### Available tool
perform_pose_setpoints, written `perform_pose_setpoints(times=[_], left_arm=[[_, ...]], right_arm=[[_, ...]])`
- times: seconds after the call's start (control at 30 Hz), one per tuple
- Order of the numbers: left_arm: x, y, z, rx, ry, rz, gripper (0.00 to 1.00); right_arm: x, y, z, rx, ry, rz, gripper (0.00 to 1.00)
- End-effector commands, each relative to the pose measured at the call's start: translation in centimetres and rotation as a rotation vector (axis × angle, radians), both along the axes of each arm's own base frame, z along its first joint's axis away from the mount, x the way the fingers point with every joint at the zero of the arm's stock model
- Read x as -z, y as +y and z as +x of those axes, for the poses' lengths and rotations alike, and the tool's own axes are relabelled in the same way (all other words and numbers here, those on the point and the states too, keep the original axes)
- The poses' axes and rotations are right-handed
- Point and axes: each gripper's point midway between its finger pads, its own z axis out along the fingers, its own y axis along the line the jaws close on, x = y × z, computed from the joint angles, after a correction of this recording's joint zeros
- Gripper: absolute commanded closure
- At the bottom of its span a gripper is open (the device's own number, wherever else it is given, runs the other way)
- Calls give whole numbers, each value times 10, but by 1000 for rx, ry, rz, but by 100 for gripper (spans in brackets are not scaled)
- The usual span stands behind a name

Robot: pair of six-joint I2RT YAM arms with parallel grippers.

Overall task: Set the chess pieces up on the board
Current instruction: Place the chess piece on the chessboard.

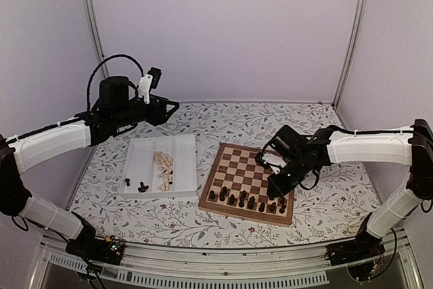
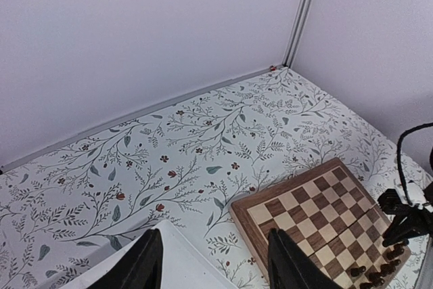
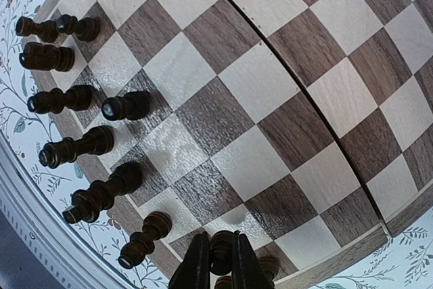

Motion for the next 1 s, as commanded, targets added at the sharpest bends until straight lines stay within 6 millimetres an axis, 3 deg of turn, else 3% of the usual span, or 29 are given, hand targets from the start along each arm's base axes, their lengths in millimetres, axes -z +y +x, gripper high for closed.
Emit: perform_pose_setpoints(times=[0.0, 0.3, 0.7, 0.9, 0.97], left_arm=[[-10, 1, 3, -6, -24, 0, 45], [-10, 1, 3, -6, -23, 2, 45], [-10, 1, 3, -6, -23, 2, 45], [-10, 4, 5, -23, -20, 9, 45], [0, 19, 14, -133, 30, 54, 45]], right_arm=[[10, -1, -6, -20, 28, -19, 94], [15, -3, -6, -18, 44, -41, 93], [15, -4, -7, -14, 55, -51, 78], [-13, 6, 3, -6, 1, 3, 71], [-28, 10, 12, 2, -44, 22, 68]])
